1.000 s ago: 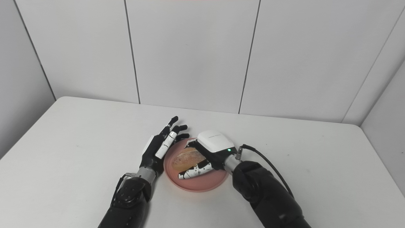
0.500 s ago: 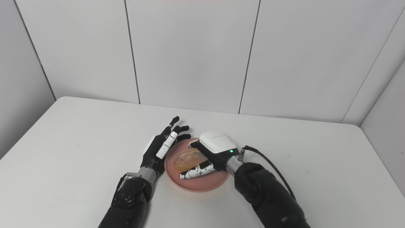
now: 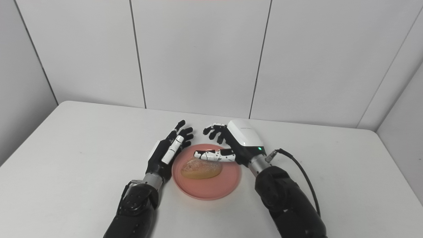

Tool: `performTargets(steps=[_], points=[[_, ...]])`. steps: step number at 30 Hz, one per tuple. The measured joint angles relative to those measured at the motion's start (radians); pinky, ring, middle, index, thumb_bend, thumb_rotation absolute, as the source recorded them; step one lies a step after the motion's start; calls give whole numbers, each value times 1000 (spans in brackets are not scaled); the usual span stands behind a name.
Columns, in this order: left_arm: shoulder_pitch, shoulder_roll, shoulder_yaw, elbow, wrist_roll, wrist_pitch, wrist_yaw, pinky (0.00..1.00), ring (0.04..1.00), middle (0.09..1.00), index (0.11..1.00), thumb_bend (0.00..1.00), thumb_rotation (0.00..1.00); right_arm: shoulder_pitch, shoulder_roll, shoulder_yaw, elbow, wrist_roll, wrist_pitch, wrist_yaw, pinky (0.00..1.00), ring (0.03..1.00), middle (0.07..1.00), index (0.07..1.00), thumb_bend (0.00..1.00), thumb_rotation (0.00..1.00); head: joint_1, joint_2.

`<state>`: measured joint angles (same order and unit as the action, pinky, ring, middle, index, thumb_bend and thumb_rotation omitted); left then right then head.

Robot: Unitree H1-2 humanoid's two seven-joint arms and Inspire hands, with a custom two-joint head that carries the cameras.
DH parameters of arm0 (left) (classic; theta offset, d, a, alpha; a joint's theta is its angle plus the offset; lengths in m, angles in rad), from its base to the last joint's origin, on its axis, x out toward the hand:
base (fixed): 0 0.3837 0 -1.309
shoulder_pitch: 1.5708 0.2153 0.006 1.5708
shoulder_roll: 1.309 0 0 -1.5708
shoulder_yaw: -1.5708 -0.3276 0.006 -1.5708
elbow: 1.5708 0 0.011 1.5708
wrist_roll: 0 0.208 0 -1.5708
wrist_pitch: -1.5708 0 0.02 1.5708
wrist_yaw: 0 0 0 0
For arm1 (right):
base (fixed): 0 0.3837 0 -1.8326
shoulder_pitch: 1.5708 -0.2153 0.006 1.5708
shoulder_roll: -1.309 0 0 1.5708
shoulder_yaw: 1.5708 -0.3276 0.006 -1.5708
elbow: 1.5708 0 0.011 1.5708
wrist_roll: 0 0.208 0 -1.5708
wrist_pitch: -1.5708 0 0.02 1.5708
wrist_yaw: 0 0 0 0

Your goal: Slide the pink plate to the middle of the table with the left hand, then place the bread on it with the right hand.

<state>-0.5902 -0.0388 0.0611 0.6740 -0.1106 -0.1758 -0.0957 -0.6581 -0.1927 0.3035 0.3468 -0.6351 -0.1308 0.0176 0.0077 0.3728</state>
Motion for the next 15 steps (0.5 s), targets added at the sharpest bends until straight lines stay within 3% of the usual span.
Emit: performTargets(steps=[5, 7, 9, 11, 15], points=[[-4, -1, 13, 6, 0, -18, 13, 969, 946, 969, 937, 758, 724, 38, 54, -92, 59, 132, -41, -67, 651, 732, 765, 740, 925, 972, -11, 2], [-9, -2, 15, 12, 2, -34, 28, 989, 967, 982, 925, 757, 715, 51, 93, -147, 106, 218, -63, -90, 646, 731, 773, 759, 944, 988, -15, 2], [-10, -3, 15, 15, 12, -41, 58, 999, 990, 990, 945, 740, 705, 64, 131, -193, 169, 290, -95, -118, 625, 760, 804, 795, 837, 999, -21, 3], [-10, -6, 16, 14, 21, -47, 85, 1000, 999, 999, 986, 746, 713, 70, 151, -211, 232, 327, -128, -140, 633, 783, 833, 815, 780, 1000, -26, 6], [-9, -9, 18, 10, 25, -72, 118, 1000, 1000, 1000, 999, 761, 729, 63, 168, -234, 330, 365, -175, -169, 669, 800, 857, 835, 788, 1000, -37, 8]])
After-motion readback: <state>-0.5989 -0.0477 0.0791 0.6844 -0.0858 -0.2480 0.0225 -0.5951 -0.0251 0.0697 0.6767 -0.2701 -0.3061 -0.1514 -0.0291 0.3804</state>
